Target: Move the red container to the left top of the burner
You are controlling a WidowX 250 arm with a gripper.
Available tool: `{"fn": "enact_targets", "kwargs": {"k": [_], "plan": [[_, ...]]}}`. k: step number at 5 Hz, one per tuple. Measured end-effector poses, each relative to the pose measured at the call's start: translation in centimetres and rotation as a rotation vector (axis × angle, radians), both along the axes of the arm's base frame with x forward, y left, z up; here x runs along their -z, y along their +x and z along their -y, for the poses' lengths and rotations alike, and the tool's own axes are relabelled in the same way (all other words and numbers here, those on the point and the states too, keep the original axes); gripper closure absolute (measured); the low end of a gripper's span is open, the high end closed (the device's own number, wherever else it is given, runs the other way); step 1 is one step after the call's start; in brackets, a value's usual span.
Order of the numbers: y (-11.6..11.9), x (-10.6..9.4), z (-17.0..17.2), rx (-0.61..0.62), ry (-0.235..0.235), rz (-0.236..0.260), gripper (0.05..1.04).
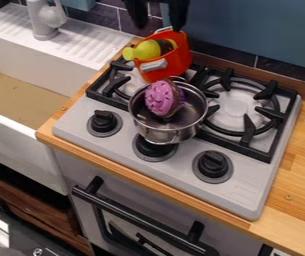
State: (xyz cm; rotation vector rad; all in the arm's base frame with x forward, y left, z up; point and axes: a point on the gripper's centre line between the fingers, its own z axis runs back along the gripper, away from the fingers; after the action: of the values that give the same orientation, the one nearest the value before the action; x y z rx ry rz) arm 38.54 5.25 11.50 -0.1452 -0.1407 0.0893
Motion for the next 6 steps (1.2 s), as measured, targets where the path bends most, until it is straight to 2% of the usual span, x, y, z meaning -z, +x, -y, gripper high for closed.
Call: {"fn": "enact_targets", "kwargs": {"k": [1, 3, 4, 5, 6], "plan": [[0.5, 0.3, 0.6, -0.025, -0.005, 0.026, 0.084], [0.7, 0.8, 1.8, -0.017, -0.023, 0.012, 0.084], [1.0, 1.9, 2.3, -0.02, -0.005, -0.017, 0.085], [1.1, 2.4, 2.3, -0.027, -0.008, -0.035, 0.085], [1.3, 2.6, 2.2, -0.025, 0.005, -0.014, 0.085]]}}
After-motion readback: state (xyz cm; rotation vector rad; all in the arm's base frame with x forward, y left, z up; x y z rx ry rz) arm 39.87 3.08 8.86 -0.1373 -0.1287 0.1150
